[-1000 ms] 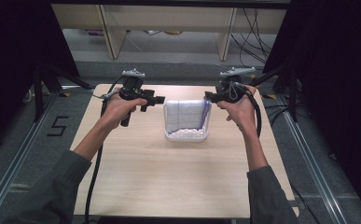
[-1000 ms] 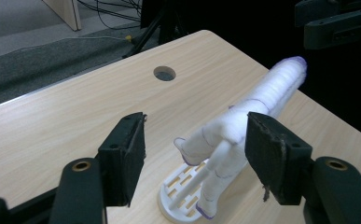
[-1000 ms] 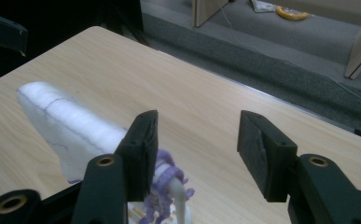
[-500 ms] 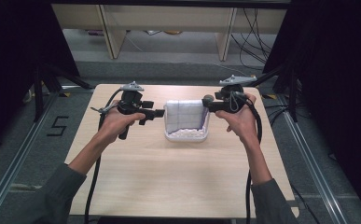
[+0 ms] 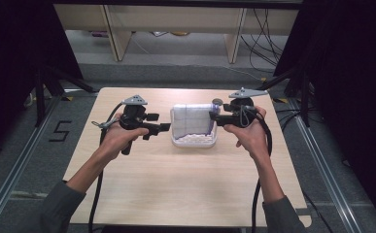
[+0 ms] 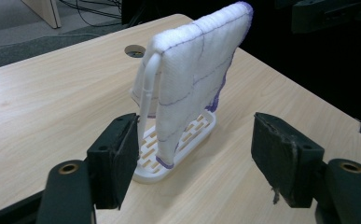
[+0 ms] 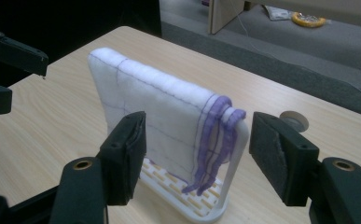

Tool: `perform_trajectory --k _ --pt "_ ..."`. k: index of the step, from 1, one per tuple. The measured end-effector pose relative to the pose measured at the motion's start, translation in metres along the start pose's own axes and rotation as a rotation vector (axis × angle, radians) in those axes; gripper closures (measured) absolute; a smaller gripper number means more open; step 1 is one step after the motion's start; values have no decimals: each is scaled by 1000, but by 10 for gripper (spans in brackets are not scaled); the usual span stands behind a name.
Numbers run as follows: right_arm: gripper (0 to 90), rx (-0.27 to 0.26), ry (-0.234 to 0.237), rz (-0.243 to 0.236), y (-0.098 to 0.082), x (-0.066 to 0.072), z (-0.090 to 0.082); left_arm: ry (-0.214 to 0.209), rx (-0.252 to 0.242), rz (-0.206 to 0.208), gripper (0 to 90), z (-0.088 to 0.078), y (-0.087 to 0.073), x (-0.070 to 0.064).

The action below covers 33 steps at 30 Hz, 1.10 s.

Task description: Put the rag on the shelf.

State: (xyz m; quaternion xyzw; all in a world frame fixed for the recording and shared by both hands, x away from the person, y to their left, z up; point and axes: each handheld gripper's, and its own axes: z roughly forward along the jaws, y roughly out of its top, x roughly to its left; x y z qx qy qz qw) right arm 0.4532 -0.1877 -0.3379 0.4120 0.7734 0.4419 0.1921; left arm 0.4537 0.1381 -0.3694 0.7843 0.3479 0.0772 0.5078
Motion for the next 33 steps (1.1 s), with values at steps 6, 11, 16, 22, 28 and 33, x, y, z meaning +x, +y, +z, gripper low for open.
perform_trajectory --k 6,11,16,22,28,33 --pt "355 -22 9 0 -10 4 -4 -11 6 15 316 -6 -11 -5" --pt "349 -29 21 9 -16 9 -6 -22 -7 14 316 -10 -18 -9" --pt "349 -21 18 -12 -25 14 -7 -15 0 21 312 -11 -24 -10" --pt "338 -32 31 -4 -35 19 -8 -17 -7 15 310 -12 -32 -12" --pt "336 -42 51 1 -46 22 -4 -22 -3 17 308 -17 -40 -16" --pt "335 -8 55 20 -57 27 -2 -22 -1 29 307 -20 -48 -19"
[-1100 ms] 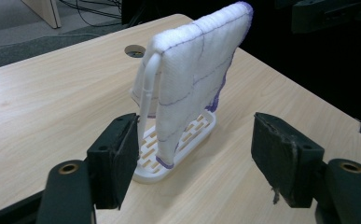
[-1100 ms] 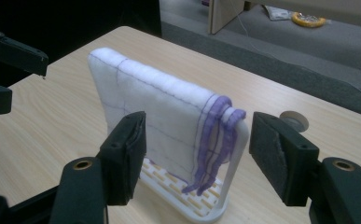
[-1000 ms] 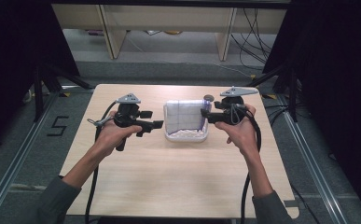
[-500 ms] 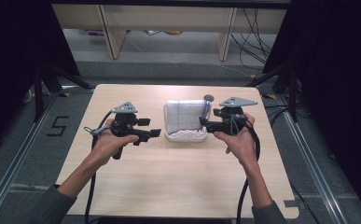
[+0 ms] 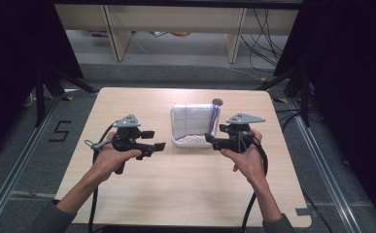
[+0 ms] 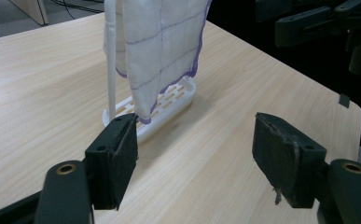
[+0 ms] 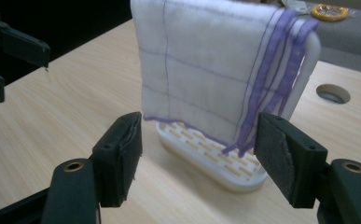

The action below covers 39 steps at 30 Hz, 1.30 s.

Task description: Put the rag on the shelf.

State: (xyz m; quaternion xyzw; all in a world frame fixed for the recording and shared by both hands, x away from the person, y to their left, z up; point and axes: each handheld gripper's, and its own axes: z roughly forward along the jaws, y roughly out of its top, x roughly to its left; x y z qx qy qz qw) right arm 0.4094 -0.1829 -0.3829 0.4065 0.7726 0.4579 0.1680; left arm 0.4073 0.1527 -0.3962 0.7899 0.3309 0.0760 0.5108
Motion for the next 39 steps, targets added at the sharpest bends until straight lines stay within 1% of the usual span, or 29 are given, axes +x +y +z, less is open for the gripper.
perform_trajectory --k 1,2,3,4,5,8,9,10,11,12,13,16,17,18,21,22,23,25,26,27,28,29,31,32,33,34,37,38,39 --pt "333 12 3 -16 -3 -1 1 -11 0 -8 306 -1 -5 -1" --pt "333 12 3 -16 -3 -1 1 -11 0 -8 306 -1 -5 -1" --pt "330 15 20 -25 -5 0 2 -10 -2 -14 306 -3 -8 -2" --pt "330 15 20 -25 -5 0 2 -19 -6 -17 306 -3 -10 -1" --pt "330 16 12 -28 -6 2 3 -17 5 -17 305 -2 -13 -2" --pt "329 8 15 -20 -7 5 4 -19 3 -15 305 -1 -18 -1" --pt "328 20 25 -18 -7 6 4 -18 16 -12 306 -1 -19 0" --pt "327 17 21 -25 -8 8 4 1 19 -13 305 -1 -22 0" --pt "327 15 13 -46 -9 8 4 -5 18 -16 305 -1 -24 0" --pt "327 15 13 -46 -9 8 4 -5 18 -16 304 -1 -24 0" --pt "326 4 10 -62 -10 9 6 2 28 -13 304 -1 -28 0" --pt "324 14 16 -48 -12 11 6 14 34 -6 303 0 -34 0" --pt "324 12 22 -28 -14 14 7 7 47 -2 303 0 -36 0" --pt "321 32 27 -35 -17 16 8 7 50 -9 302 0 -40 -1" --pt "316 38 26 -45 -22 19 9 6 65 3 298 1 -46 -2" --pt "315 41 34 -45 -24 20 9 6 65 3 297 1 -46 -2" --pt "315 37 34 -66 -26 20 10 12 73 12 297 2 -51 -3" --pt "315 42 36 -54 -29 21 11 8 77 11 297 2 -54 -3" --pt "315 50 37 -57 -31 22 11 2 80 6 297 3 -57 -4" --pt "315 56 45 -60 -33 23 12 1 92 12 297 3 -59 -5" --pt "315 57 48 -48 -35 23 12 2 95 12 297 4 -62 -6" --pt "315 52 46 -48 -38 25 13 8 97 15 297 4 -65 -6" --pt "315 64 46 -56 -40 24 13 -2 109 13 298 5 -69 -7" --pt "315 57 60 -38 -42 26 14 3 109 17 299 5 -71 -8" --pt "315 65 48 -54 -43 25 13 0 109 19 299 5 -73 -8" --pt "315 58 52 -44 -44 26 14 7 111 16 299 4 -75 -9" --pt "315 66 58 -46 -48 29 13 -10 115 13 299 3 -80 -11" --pt "315 73 66 -33 -49 31 12 -14 114 10 299 3 -82 -12" --pt "315 66 67 -39 -50 31 13 -16 114 12 299 3 -84 -13"
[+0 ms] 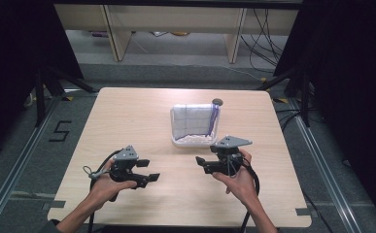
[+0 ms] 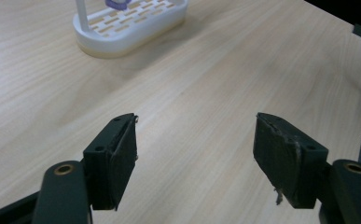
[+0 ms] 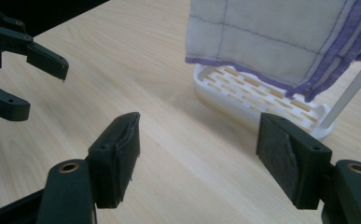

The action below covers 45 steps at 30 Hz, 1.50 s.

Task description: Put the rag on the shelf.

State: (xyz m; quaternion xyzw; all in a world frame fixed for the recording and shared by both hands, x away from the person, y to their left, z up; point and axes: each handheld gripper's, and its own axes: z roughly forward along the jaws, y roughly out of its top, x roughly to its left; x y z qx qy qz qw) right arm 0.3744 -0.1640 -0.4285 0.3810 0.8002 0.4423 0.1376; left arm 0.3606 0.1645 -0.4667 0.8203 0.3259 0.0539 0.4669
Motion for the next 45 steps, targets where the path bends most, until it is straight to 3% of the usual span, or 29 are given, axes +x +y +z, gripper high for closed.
perform_trajectory --k 7,9,15,18,22,28,33,34,41,42,45 --pt "315 21 13 -9 -14 8 3 1 22 -4 297 -2 -19 -6" --pt "308 36 29 -13 -21 11 5 3 49 20 292 -3 -26 -9" --pt "251 75 49 0 -34 21 6 5 73 37 261 -2 -34 -15" --pt "189 57 26 -8 -43 24 4 6 69 41 244 -3 -37 -17" --pt "189 65 47 4 -51 26 -1 11 57 41 217 -6 -41 -21" --pt "189 79 39 14 -70 29 -6 12 47 29 201 -8 -55 -30" --pt "169 112 31 0 -85 32 -14 20 63 54 197 -11 -63 -41" --pt "165 120 32 12 -90 33 -18 23 64 74 183 -10 -66 -46" --pt "164 111 31 -2 -95 34 -25 36 103 112 177 -9 -66 -46" --pt "165 113 34 -2 -95 34 -25 29 82 95 177 -8 -66 -47" --pt "165 106 32 -16 -95 34 -24 36 80 87 177 -9 -67 -46"
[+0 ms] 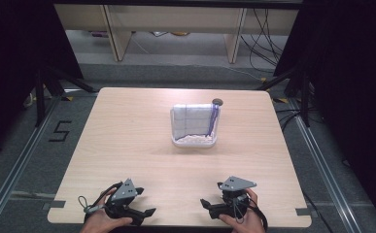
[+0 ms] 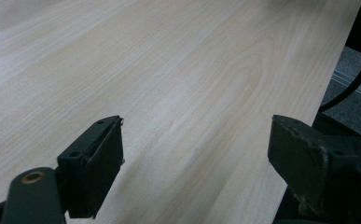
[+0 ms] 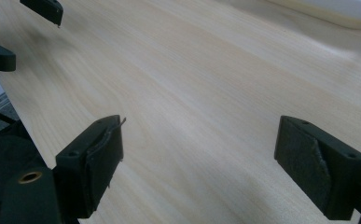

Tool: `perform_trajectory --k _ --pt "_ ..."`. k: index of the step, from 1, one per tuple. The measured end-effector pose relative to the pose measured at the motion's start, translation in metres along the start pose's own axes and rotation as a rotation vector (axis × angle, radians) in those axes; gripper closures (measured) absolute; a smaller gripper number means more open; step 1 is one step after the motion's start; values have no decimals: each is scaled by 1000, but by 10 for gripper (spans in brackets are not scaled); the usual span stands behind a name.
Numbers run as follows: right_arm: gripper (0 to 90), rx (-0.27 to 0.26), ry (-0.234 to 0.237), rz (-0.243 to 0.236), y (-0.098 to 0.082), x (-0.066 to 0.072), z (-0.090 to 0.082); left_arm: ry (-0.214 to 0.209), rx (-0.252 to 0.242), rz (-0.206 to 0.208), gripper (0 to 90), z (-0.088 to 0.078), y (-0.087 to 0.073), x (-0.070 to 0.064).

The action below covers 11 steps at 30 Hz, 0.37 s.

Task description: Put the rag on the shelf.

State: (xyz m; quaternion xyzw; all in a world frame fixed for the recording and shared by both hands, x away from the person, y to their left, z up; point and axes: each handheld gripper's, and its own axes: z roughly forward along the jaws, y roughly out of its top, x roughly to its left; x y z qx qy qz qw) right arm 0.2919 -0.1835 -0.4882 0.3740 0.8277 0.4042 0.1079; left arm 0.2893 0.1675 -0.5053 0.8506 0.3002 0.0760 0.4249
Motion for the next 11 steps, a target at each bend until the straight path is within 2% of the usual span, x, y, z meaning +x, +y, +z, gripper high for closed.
perform_trajectory --k 8,11 --pt "165 3 -6 1 0 -1 0 -5 1 3 177 2 0 -1" --pt "166 9 26 2 0 -3 1 0 11 5 177 1 0 1"
